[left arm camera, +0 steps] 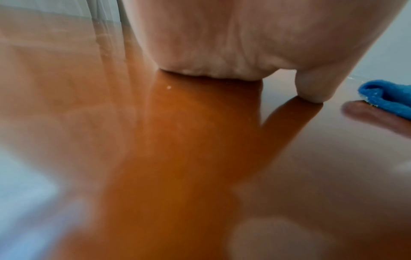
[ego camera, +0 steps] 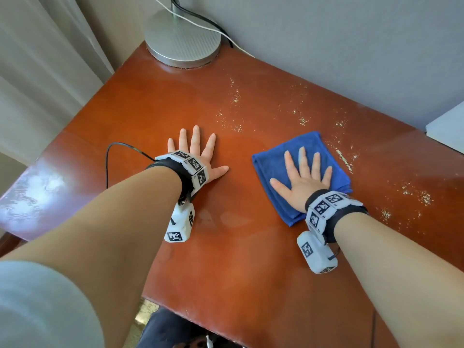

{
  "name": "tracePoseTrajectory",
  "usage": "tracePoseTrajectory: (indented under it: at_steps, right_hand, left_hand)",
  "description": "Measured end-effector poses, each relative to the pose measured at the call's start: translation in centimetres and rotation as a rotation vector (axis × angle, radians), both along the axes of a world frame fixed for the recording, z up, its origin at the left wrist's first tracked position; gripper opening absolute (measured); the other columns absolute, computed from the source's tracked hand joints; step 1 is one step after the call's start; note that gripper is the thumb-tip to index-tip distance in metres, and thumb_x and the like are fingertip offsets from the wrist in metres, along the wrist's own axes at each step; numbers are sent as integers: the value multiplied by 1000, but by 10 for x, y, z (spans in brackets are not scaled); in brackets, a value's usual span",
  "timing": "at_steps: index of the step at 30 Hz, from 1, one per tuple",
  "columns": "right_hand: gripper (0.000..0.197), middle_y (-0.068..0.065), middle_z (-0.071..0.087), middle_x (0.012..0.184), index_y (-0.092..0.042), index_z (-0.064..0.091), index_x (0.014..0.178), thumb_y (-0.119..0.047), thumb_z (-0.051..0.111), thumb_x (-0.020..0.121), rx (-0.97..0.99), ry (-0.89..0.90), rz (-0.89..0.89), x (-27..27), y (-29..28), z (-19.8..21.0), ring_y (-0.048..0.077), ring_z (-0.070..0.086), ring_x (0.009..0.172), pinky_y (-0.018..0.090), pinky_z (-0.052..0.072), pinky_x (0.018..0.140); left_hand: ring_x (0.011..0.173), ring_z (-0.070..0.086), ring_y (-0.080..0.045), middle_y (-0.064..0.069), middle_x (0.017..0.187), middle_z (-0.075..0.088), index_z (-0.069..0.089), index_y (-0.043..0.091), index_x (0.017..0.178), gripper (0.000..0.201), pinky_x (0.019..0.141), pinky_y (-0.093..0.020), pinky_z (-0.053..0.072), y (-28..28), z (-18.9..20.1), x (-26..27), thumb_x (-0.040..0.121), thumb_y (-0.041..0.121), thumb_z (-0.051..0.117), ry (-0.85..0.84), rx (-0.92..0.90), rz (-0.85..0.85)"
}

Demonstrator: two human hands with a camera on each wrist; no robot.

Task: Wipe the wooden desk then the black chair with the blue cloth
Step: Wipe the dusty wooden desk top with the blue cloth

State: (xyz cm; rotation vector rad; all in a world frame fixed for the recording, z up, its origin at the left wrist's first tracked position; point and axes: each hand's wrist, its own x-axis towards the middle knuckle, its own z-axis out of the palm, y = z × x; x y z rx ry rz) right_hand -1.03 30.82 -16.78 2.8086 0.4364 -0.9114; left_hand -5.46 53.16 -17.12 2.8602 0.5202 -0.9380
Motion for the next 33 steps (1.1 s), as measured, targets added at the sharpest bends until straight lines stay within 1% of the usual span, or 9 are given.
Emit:
tracePoseTrajectory:
  at_steps: [5, 9, 12, 18, 21, 24, 27, 30, 33]
  right_hand:
    - [75, -1, -32, 151, -34, -22, 144, -69, 13, 88, 32, 7, 227, -21, 24, -3, 33, -29, 138, 57, -11, 111]
    - [79, -5, -32, 151, -38, -21, 144, -73, 18, 85, 48, 32, 292, -4, 45, -6, 30, -29, 138, 55, -14, 110]
    - [80, -6, -31, 151, -39, -20, 144, -74, 21, 84, 38, 40, 264, 22, 45, -4, 26, -28, 139, 52, -14, 112]
    - [79, -5, -29, 152, -36, -18, 145, -73, 18, 85, 26, -3, 25, 47, 37, -1, 27, -23, 141, 53, -9, 114]
    - [77, -2, -32, 151, -34, -20, 145, -70, 14, 87, 2, 6, 28, 32, 43, 0, 31, -25, 140, 56, -9, 113]
    - [76, -1, -33, 151, -35, -23, 144, -70, 13, 87, 3, 30, 128, 17, 65, -1, 34, -27, 138, 59, -10, 111]
    - [78, -3, -32, 151, -38, -21, 144, -73, 17, 85, 49, 25, 196, 29, 95, -4, 33, -27, 138, 59, -11, 110]
    - [79, -5, -28, 153, -39, -16, 145, -74, 21, 85, 77, 19, 183, 51, 105, -2, 28, -25, 140, 55, -11, 112]
    - [79, -6, -27, 153, -38, -15, 146, -74, 21, 85, 63, 13, 91, 70, 91, 0, 26, -23, 141, 53, -10, 113]
  left_hand:
    - [143, -19, -27, -6, 155, -25, -20, 28, 147, 93, 115, -45, -7, 25, 7, -8, 86, 67, 39, -62, -61, -21]
    - [142, -21, -30, -8, 154, -25, -20, 28, 147, 120, 114, -51, -8, 60, 12, -4, 68, 77, 57, -28, -2, 114]
    - [142, -21, -31, -7, 153, -28, -22, 29, 146, 129, 114, -53, -6, 67, 7, 3, 60, 81, 59, 20, -19, 124]
    - [141, -22, -33, -6, 152, -31, -25, 31, 144, 132, 113, -54, -6, 70, 2, 6, 56, 85, 58, 31, -29, 125]
    - [141, -22, -33, -6, 152, -31, -25, 30, 144, 132, 114, -54, -5, 71, 1, 6, 56, 86, 56, 36, -21, 107]
    - [141, -22, -34, -7, 152, -31, -25, 30, 145, 132, 113, -55, -5, 71, 2, 6, 56, 86, 56, 38, -33, 109]
    - [141, -22, -34, -7, 152, -31, -25, 29, 144, 132, 112, -55, -5, 71, 3, 5, 56, 86, 56, 39, -33, 107]
    - [141, -23, -34, -7, 151, -32, -26, 30, 144, 132, 112, -55, -6, 71, 2, 6, 56, 86, 55, 43, -31, 107]
    - [140, -24, -33, -6, 151, -32, -26, 30, 144, 133, 113, -55, -6, 71, 1, 6, 56, 86, 56, 43, -37, 116]
